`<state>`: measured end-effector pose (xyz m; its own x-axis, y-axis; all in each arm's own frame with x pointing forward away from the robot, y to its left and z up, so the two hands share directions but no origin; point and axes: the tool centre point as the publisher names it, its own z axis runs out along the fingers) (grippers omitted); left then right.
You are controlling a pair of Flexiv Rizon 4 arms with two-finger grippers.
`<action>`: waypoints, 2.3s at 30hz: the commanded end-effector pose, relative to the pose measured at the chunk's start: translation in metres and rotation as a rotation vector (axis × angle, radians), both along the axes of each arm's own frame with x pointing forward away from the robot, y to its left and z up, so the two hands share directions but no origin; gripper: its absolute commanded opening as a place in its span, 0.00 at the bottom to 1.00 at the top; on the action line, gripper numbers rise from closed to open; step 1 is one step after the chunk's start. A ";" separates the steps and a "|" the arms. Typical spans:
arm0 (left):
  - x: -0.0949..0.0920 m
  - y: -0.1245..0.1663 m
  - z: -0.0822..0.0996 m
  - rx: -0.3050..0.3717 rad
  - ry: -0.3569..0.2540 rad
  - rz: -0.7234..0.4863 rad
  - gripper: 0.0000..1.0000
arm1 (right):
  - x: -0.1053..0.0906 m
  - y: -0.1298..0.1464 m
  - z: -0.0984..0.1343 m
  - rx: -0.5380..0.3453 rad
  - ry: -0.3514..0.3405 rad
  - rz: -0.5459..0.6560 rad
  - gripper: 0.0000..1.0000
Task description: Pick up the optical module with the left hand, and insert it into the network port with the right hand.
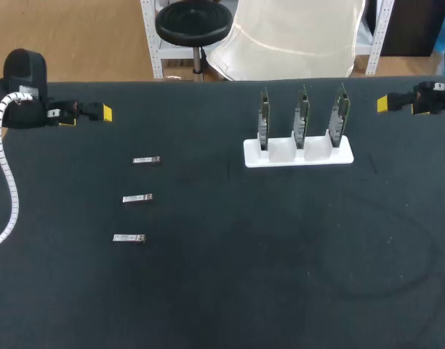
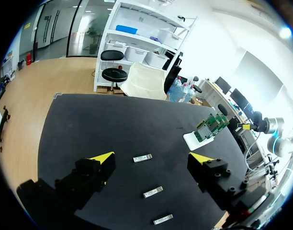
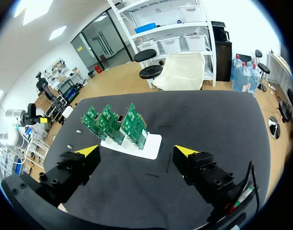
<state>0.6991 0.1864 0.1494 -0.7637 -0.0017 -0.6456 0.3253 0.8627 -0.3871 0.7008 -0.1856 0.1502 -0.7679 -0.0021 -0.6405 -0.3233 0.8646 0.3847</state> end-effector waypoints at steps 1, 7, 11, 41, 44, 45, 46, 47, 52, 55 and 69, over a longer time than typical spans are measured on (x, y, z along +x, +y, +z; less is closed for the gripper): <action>0.000 -0.001 0.001 0.006 0.005 0.004 1.00 | -0.001 0.001 0.000 -0.003 -0.001 -0.005 1.00; 0.000 -0.001 0.001 0.006 0.005 0.004 1.00 | -0.001 0.001 0.000 -0.003 -0.001 -0.005 1.00; 0.000 -0.001 0.001 0.006 0.005 0.004 1.00 | -0.001 0.001 0.000 -0.003 -0.001 -0.005 1.00; 0.000 -0.001 0.001 0.006 0.005 0.004 1.00 | -0.001 0.001 0.000 -0.003 -0.001 -0.005 1.00; 0.000 -0.001 0.001 0.006 0.005 0.004 1.00 | -0.001 0.001 0.000 -0.003 -0.001 -0.005 1.00; 0.000 -0.001 0.001 0.006 0.005 0.004 1.00 | -0.001 0.001 0.000 -0.003 -0.001 -0.005 1.00; 0.000 -0.001 0.001 0.006 0.005 0.004 1.00 | -0.001 0.001 0.000 -0.003 -0.001 -0.005 1.00; 0.000 -0.001 0.001 0.006 0.005 0.004 1.00 | -0.001 0.001 0.000 -0.003 -0.001 -0.005 1.00; 0.000 -0.001 0.001 0.006 0.005 0.004 1.00 | -0.001 0.001 0.000 -0.003 -0.001 -0.005 1.00; 0.000 -0.001 0.001 0.006 0.005 0.004 1.00 | -0.001 0.001 0.000 -0.003 -0.001 -0.005 1.00; 0.035 0.023 -0.009 0.388 -0.079 -0.150 1.00 | -0.001 0.001 0.000 -0.003 -0.001 -0.005 1.00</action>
